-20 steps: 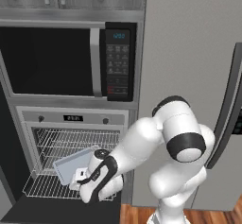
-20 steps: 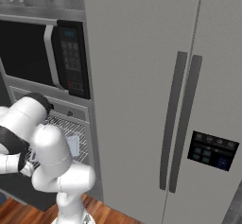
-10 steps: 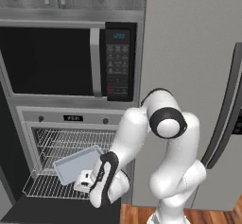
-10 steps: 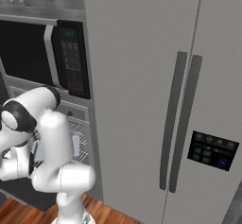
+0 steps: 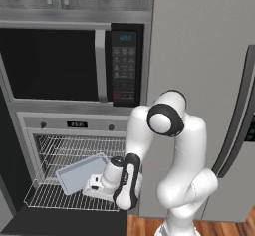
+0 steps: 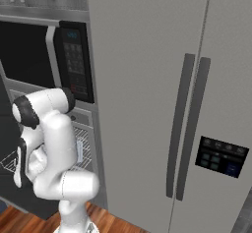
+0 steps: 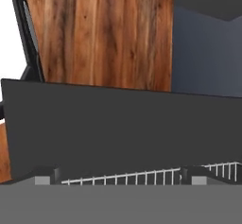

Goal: Take the baked cake out of the oven and place it on the plate for cooling. Then close the oven door.

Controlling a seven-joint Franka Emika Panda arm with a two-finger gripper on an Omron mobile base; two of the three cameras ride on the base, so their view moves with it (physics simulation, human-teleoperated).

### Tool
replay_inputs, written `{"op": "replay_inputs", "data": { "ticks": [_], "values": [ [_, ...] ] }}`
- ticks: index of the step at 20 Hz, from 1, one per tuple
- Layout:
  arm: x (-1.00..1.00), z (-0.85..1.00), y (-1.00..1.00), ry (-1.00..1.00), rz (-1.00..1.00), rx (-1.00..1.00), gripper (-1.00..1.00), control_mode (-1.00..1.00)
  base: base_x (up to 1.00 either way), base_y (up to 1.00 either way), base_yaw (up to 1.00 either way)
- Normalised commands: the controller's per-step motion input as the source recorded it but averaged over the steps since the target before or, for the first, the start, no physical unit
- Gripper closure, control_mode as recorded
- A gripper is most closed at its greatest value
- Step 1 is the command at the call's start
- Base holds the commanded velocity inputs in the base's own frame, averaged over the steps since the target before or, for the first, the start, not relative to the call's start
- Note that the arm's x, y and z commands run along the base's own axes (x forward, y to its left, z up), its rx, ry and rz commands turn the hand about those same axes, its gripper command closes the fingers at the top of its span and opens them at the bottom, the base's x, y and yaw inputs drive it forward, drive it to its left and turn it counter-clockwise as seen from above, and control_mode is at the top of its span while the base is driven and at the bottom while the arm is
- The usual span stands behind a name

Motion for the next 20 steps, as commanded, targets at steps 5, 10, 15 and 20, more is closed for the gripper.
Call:
{"op": "replay_inputs", "data": {
  "ticks": [5,10,15,20],
  "values": [
    [0.06,-0.13,0.25,0.00,0.00,0.00,-1.00,-1.00,0.00,0.00,0.00],
    [0.00,-0.15,0.24,0.00,0.00,0.00,-1.00,-1.00,0.00,0.00,0.00],
    [0.00,-0.28,0.07,0.01,-0.02,0.00,-1.00,-1.00,0.00,0.00,0.00],
    [0.00,-0.37,0.12,0.04,-0.04,0.00,-1.00,-1.00,0.00,0.00,0.00]
  ]
}}
